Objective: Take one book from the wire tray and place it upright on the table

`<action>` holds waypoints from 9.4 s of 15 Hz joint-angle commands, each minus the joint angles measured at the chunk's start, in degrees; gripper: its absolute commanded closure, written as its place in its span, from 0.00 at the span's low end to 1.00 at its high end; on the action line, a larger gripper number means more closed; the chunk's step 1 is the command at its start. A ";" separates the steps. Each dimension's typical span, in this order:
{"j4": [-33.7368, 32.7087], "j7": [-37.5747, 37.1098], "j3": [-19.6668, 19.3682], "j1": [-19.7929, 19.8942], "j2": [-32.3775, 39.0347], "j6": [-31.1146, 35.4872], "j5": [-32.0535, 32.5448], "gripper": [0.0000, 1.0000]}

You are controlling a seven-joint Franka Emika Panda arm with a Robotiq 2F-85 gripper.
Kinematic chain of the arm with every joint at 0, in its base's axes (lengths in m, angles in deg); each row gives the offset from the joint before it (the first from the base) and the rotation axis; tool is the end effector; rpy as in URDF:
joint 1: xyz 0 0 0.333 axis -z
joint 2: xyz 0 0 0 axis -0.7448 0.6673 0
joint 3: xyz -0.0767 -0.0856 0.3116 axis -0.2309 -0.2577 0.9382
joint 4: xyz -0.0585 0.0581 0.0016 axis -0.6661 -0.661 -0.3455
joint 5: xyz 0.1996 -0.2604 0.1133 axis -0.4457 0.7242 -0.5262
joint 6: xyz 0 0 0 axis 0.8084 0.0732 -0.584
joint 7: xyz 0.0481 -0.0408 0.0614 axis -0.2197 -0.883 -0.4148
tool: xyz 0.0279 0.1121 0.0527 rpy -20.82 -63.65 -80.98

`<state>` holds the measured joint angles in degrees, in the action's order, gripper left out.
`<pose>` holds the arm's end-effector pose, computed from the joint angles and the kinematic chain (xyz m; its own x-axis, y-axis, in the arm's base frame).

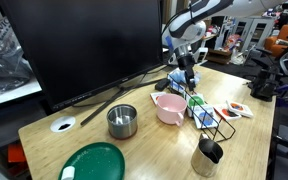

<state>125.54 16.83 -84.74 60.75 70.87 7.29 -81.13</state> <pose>0.6150 -0.0849 0.2263 0.7285 0.6186 -0.2942 0.3219 -0.6883 -0.6501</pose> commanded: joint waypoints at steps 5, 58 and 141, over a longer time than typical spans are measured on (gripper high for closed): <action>0.07 3.89 1.14 0.83 2.54 0.31 0.91 0.00; 6.08 -1.15 0.97 2.01 -5.65 5.24 -1.64 0.96; 49.07 -5.45 -3.11 -1.70 -44.41 42.46 -6.59 0.96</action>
<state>170.36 11.58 -86.43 60.64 29.88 48.79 -89.67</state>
